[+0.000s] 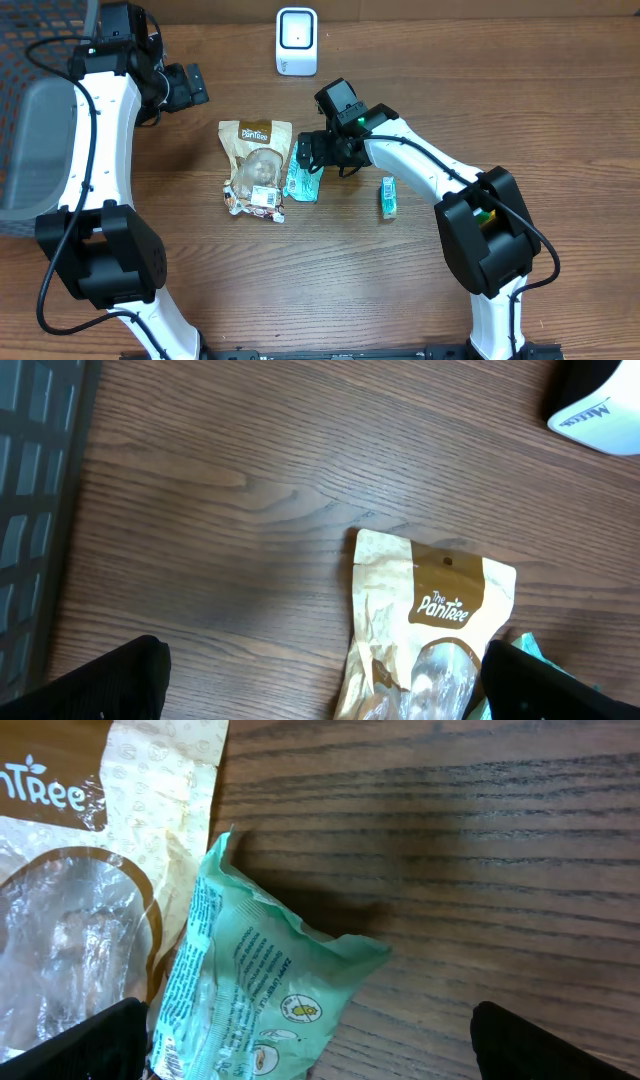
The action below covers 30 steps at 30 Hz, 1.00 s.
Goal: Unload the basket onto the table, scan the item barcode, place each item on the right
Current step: 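Move the right gripper left onto the teal wipes pack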
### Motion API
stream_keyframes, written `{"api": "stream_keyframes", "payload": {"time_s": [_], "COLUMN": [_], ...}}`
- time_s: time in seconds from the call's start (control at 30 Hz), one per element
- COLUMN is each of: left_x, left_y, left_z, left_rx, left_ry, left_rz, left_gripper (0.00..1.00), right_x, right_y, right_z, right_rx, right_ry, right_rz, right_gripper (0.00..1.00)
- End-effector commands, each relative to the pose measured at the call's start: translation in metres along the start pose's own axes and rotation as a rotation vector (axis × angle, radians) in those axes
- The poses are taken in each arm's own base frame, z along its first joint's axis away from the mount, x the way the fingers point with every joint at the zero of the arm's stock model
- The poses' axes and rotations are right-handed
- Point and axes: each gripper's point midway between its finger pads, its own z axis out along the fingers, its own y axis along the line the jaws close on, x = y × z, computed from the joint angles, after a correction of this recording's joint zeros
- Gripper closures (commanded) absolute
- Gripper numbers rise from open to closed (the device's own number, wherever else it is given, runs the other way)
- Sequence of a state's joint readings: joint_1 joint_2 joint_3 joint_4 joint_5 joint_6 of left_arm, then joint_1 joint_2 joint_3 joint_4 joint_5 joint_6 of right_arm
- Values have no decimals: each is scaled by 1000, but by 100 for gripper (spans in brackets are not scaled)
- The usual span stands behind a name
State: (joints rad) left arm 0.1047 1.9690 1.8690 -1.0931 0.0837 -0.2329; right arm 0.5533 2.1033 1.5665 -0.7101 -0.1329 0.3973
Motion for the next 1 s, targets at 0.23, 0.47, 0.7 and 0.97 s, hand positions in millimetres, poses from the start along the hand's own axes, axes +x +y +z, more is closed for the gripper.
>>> {"api": "stream_keyframes", "payload": {"time_s": [0.23,0.47,0.7,0.97], "left_x": [-12,16,25,60], "left_y": [-9,-31,-34,-83], "left_z": [-9,-11,-13,-16], "left_rx": [27,162,182,288], "left_ry": [-56,72,114,219], "left_rz": [21,-28,-48,87], "left_gripper": [0,1,5,96], "right_x": [-5,-11,-5,-3], "right_y": [-3,-18,-13,-22], "right_z": [-6,-9,-12,-15], "right_rx": [-90,-90,-160,-160], "right_ry": [26,26,69,90], "right_rz": [89,122,73,95], "right_gripper": [0,0,0,0]}}
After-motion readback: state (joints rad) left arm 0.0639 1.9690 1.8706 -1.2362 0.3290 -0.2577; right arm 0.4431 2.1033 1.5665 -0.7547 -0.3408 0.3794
